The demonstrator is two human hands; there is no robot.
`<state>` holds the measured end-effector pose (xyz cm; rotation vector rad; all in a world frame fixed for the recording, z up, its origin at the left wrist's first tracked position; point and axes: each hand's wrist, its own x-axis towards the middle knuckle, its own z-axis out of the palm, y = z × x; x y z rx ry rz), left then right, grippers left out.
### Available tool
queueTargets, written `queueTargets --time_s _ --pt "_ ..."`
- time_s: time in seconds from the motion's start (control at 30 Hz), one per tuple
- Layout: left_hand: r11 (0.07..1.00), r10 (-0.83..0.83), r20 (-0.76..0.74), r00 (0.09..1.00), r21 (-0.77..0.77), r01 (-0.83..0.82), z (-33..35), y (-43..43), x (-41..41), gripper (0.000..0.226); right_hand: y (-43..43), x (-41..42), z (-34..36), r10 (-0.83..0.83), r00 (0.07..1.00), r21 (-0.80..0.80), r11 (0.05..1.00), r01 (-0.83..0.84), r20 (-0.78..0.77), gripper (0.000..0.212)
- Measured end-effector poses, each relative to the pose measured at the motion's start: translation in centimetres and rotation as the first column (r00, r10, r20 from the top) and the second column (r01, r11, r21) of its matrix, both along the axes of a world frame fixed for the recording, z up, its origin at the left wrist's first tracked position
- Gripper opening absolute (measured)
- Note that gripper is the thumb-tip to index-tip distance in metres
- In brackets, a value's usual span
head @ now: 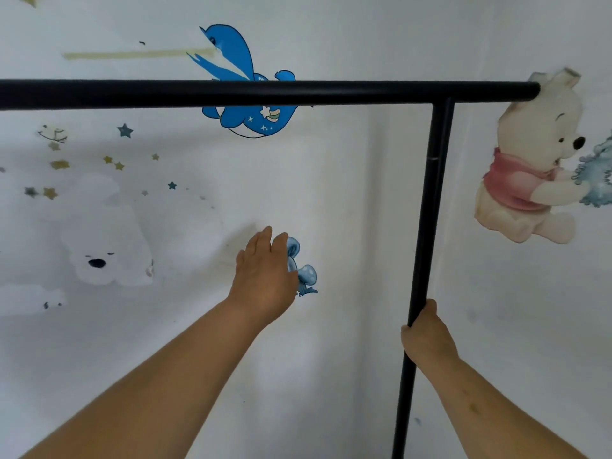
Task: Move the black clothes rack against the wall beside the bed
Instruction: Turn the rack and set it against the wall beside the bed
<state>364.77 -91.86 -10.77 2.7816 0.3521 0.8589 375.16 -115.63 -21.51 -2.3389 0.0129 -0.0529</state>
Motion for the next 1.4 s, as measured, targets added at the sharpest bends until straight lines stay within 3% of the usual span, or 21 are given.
queueTargets --time_s 0.4,0.87,1.4 --pt "0.999 0.005 -0.010 1.000 -0.034 -0.006 -0.1 -2.4 -2.0 0.056 -2.7 -1.1 -0.1 0.057 0.998 -0.007 0.998 -0.057 0.017 0.034" --pt "0.986 0.156 -0.159 0.975 -0.028 -0.162 -2.9 -3.6 -6.7 0.066 -3.9 -2.3 -0.6 0.082 0.995 -0.009 0.997 -0.082 0.063 0.033" --pt "0.975 0.211 -0.182 0.960 -0.032 -0.220 -2.6 -4.7 -9.6 0.065 -4.0 -3.7 -1.4 0.003 0.996 -0.032 0.999 -0.001 0.086 0.032"
